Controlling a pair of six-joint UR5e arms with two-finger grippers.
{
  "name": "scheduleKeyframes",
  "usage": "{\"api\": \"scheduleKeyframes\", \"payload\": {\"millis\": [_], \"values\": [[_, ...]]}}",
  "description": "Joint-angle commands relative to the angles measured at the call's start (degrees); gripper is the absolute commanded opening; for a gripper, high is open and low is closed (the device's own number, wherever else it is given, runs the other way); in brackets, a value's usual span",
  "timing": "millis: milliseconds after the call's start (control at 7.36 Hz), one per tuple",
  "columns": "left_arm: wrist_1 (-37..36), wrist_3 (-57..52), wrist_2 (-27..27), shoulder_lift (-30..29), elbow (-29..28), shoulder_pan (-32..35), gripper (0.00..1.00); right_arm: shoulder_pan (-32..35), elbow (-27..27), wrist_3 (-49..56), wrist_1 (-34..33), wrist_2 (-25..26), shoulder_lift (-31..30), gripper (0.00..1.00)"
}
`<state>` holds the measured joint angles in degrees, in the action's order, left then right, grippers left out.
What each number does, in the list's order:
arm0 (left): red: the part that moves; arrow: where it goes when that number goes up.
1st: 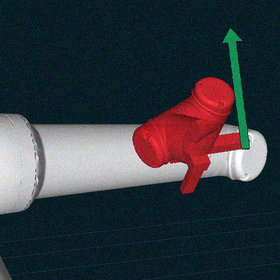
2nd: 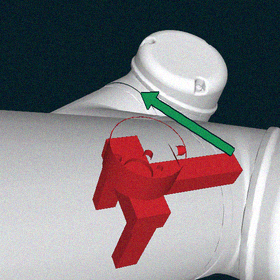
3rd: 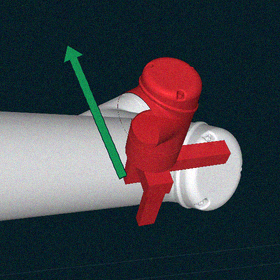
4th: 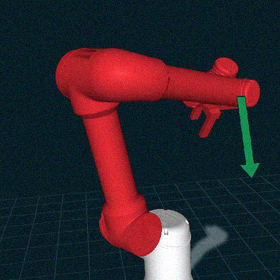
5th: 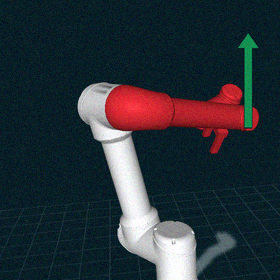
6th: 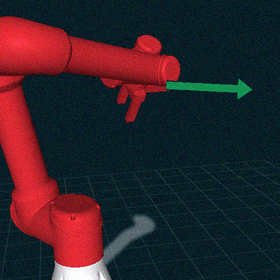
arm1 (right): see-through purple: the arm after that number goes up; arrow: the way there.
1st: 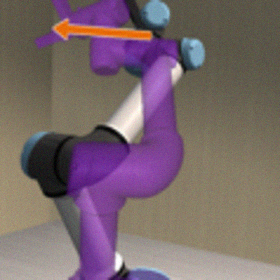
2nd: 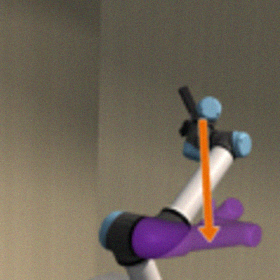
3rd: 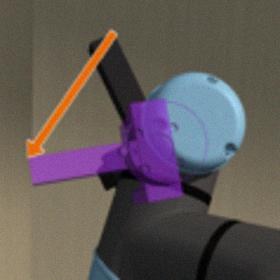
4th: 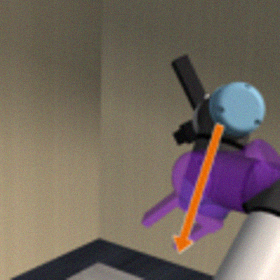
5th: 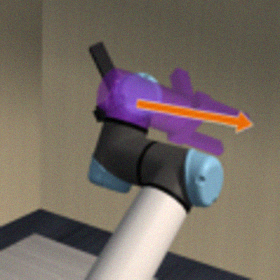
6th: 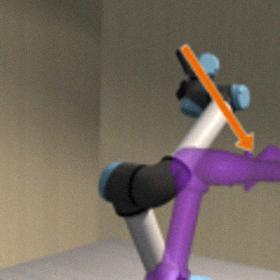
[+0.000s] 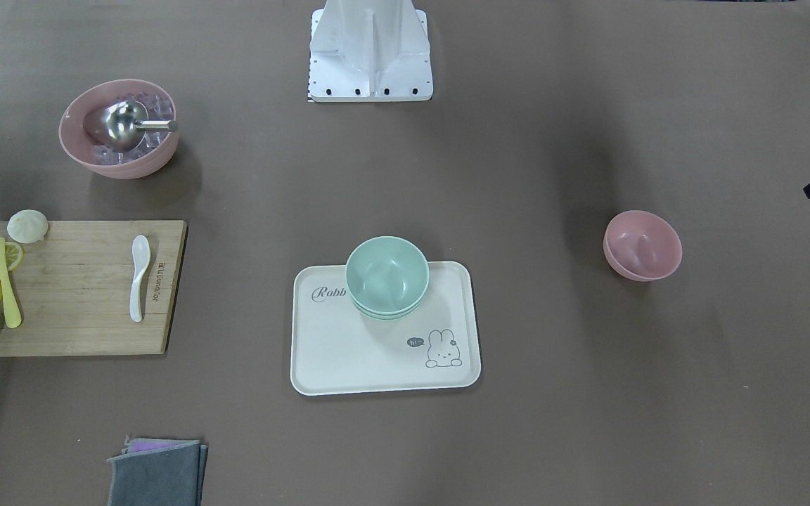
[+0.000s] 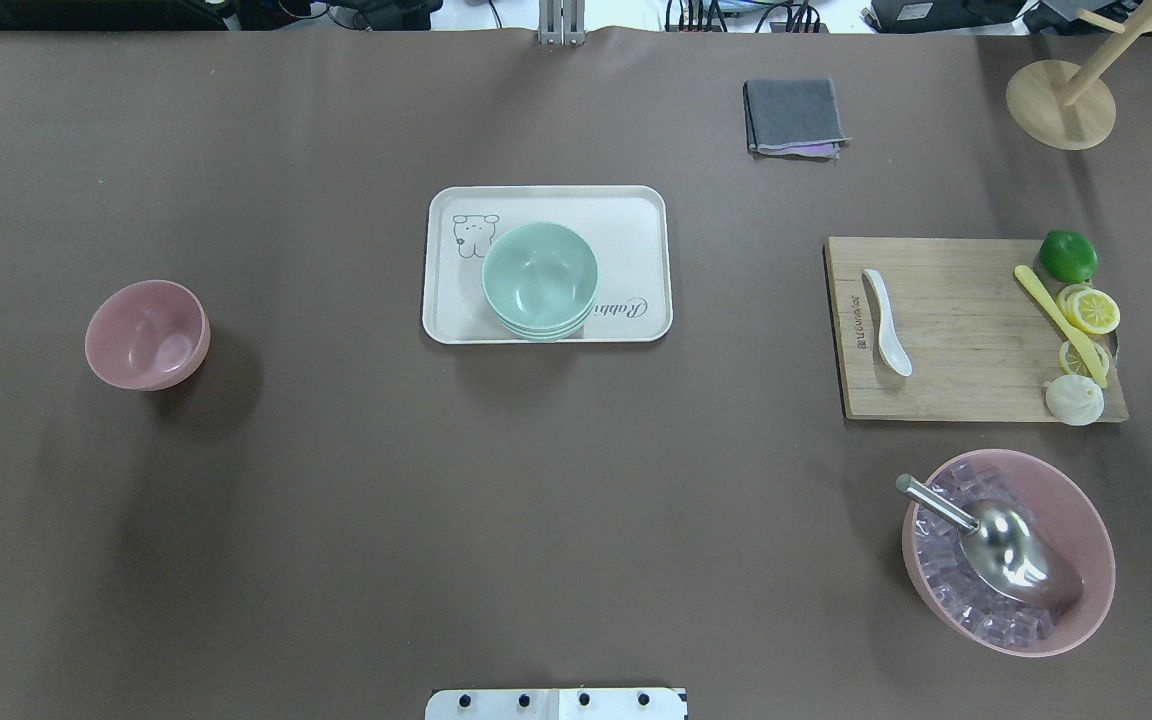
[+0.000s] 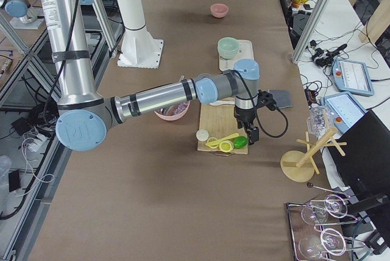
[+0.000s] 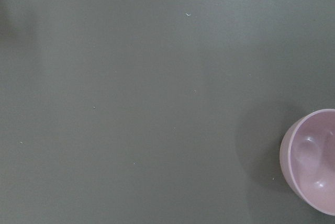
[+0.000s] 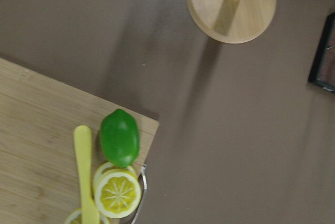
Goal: Stack pink bowl on green and place spoon
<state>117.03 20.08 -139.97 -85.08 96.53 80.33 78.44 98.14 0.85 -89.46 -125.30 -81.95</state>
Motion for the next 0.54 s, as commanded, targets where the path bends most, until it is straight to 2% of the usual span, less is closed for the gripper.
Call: {"api": "scheduleKeyframes", "payload": {"millis": [0, 136, 272, 408], "values": [[0.0, -0.6, 0.0, 0.0, -0.1, 0.0, 0.98, 1.4, -4.7, -1.5, 0.6, -12.6, 0.0, 1.0], [-0.1, -0.7, 0.5, 0.0, 0.0, 0.0, 0.98, 1.5, -4.9, -1.5, 0.6, -12.6, -0.1, 1.0], [-0.8, -0.4, 3.2, 0.0, 0.1, 0.0, 0.98, 2.7, -5.0, -1.4, 0.6, -12.4, -0.3, 1.0], [-5.2, -1.1, 4.3, -0.5, 0.3, -0.1, 0.98, 4.2, -5.0, -1.3, 0.6, -12.7, -1.2, 1.0]]}}
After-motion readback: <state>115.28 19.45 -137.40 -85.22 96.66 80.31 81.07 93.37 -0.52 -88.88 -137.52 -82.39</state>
